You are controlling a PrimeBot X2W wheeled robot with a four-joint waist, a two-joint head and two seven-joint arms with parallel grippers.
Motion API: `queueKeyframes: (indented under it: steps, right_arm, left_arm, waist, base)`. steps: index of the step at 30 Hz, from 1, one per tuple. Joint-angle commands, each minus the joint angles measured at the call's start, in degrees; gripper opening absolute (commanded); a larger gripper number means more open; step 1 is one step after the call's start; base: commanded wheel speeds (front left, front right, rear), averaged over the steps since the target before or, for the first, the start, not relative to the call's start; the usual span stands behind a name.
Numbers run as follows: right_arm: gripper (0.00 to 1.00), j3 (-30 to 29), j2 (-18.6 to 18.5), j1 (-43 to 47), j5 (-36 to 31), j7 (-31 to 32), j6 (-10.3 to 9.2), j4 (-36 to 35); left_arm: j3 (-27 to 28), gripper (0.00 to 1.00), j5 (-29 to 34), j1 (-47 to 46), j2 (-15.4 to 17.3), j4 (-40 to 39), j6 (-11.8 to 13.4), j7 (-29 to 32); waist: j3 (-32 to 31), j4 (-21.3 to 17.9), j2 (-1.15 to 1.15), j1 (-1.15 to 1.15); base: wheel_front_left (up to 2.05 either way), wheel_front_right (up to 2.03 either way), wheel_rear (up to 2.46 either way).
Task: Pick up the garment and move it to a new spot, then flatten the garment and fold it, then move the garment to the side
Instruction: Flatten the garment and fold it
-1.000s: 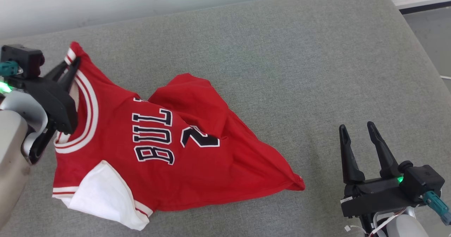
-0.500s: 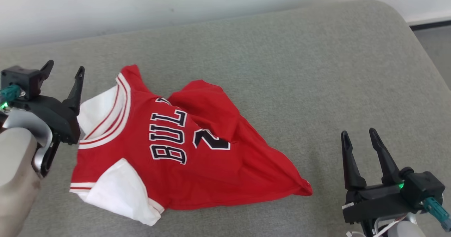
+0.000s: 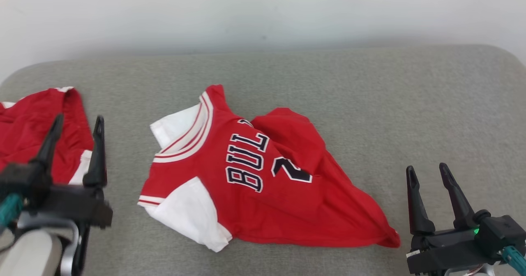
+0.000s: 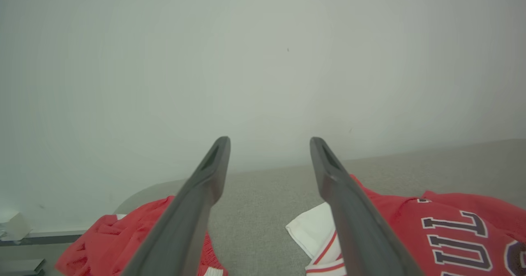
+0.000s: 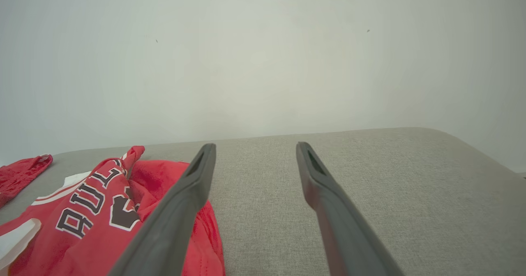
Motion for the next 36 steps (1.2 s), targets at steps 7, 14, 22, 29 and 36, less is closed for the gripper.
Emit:
queueKeyframes:
  steps: [7, 14, 22, 29, 36]
  right_arm:
    - [1.0, 0.2, 0.0, 1.8, -0.4, 0.0, -0.15, -0.2]
    - [1.0, -0.1, 0.3, 3.3, 0.2, 0.0, -0.15, -0.2]
    - [1.0, -0.8, 0.0, 4.1, 0.6, 0.0, -0.15, 0.2]
    - [1.0, 0.2, -0.3, 2.7, 0.7, 0.0, -0.15, 0.8]
    - [1.0, 1.3, -0.4, 0.8, 1.0, 0.0, -0.15, 1.8]
  left_arm:
    - [7.2, 1.0, 5.8, 15.0, -4.5, -9.7, 0.5, 0.0]
    - [11.1, 1.0, 8.7, 24.1, -8.8, -13.8, 0.1, 0.0]
    - [13.3, 1.0, 11.0, 27.9, -11.4, -12.6, -2.7, 0.0]
    - [9.8, 1.0, 10.9, 21.6, -12.9, -7.7, -7.7, 0.5]
    - [5.6, 1.0, 10.8, 10.2, -13.9, 1.3, -11.5, 3.8]
  waist:
    - [-3.4, 4.4, 0.01, 0.01]
    - [-4.3, 5.3, 0.01, 0.01]
    - [-3.9, 6.3, 0.01, 0.01]
    - [-2.4, 5.3, 0.01, 0.01]
    - [-0.2, 1.5, 0.01, 0.01]
  base:
    - [0.0, 0.0, 0.0]
    - [0.0, 0.0, 0.0]
    - [0.0, 0.0, 0.0]
    - [0.0, 0.0, 0.0]
    - [0.0, 0.0, 0.0]
